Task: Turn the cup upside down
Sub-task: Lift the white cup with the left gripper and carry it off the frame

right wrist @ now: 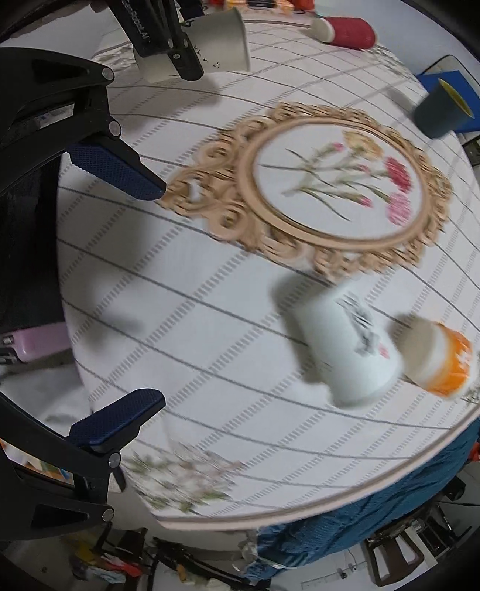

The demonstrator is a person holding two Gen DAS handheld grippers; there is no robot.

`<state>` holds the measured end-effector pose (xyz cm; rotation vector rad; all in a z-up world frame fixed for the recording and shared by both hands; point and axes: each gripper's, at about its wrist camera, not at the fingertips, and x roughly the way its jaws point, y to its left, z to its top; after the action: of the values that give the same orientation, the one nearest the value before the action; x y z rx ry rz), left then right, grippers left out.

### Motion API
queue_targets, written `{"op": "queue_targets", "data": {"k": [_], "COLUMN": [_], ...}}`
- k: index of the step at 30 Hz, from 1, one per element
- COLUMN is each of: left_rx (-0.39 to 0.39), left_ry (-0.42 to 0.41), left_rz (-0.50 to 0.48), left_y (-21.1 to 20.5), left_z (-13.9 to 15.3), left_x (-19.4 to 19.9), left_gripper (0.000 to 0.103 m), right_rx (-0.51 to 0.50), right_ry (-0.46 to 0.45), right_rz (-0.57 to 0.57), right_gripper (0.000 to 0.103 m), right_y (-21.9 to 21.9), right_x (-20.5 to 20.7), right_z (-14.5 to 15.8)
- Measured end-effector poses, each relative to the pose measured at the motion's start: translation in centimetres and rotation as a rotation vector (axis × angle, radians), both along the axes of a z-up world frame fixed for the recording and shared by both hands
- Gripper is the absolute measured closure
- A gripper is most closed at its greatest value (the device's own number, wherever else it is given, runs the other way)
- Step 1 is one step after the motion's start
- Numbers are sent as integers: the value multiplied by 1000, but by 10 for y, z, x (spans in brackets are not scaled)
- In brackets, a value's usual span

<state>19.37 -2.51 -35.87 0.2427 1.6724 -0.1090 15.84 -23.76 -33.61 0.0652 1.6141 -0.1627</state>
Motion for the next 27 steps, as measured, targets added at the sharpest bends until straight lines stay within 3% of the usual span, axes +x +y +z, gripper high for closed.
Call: {"op": "queue_targets", "data": {"k": [10,18,27], "left_rx": [-14,-10,-8], "left_ry": [66,90,83], "left_rz": [40,70,108], "left_y": [25,25,21], "left_z": [-35,-66,-65], "left_x": [-21,7,47], "left_gripper": [40,40,40], "right_rx": [15,7,-6], "right_ry": [67,91,89], "right_rz": [-11,9,26], "right_gripper": [0,0,0], "right_y": [33,39,33], "right_x": [-43,-41,-17], "right_z": [-32,-41,-43]}}
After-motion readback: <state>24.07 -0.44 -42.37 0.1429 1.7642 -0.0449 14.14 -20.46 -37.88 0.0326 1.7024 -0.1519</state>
